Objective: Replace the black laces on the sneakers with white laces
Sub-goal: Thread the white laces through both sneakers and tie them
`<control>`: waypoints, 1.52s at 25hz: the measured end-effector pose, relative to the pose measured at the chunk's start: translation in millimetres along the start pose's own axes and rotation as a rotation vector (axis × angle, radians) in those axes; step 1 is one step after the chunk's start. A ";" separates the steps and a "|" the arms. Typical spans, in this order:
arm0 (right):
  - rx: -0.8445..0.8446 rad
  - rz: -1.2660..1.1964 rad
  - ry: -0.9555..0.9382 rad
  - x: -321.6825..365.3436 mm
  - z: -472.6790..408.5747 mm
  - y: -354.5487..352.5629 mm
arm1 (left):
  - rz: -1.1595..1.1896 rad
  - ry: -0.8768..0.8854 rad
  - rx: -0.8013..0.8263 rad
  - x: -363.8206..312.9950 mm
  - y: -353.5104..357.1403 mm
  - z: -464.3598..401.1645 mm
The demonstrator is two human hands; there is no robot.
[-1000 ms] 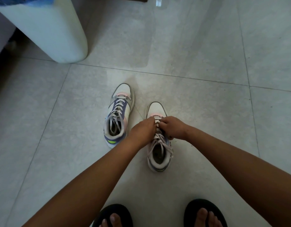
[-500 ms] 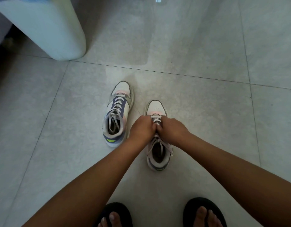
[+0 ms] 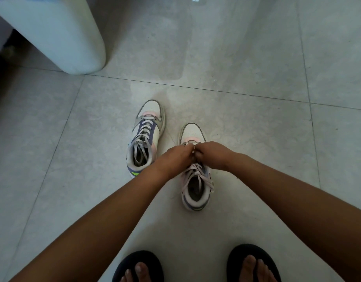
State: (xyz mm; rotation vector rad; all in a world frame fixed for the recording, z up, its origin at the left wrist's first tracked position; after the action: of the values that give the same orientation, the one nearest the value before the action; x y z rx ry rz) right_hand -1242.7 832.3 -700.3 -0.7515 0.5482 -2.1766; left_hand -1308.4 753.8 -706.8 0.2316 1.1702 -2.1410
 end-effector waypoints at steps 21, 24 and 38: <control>0.098 -0.113 0.044 0.1 20.8 16.9 | 0.019 -0.161 0.123 -15.1 2.7 8.3; 0.063 0.031 0.115 3.9 18.7 15.3 | 0.025 -0.123 0.102 -15.0 2.2 10.3; -0.270 -0.462 -0.095 -11.3 29.8 39.6 | 0.371 0.104 -0.145 8.5 18.8 37.1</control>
State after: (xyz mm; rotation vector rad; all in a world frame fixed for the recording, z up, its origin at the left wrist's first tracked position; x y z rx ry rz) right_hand -1196.3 812.1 -705.5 -1.2196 0.6794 -2.4959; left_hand -1296.9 713.2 -701.8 0.4608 1.2273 -1.7320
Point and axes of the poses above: each hand's wrist, its own z-axis away from the middle knuckle, its own y-axis out of the palm, x = y × z, the point moved 4 cm from there along -z, towards the middle knuckle, and after that the axes turned 11 degrees about x, right-handed, at the moved point
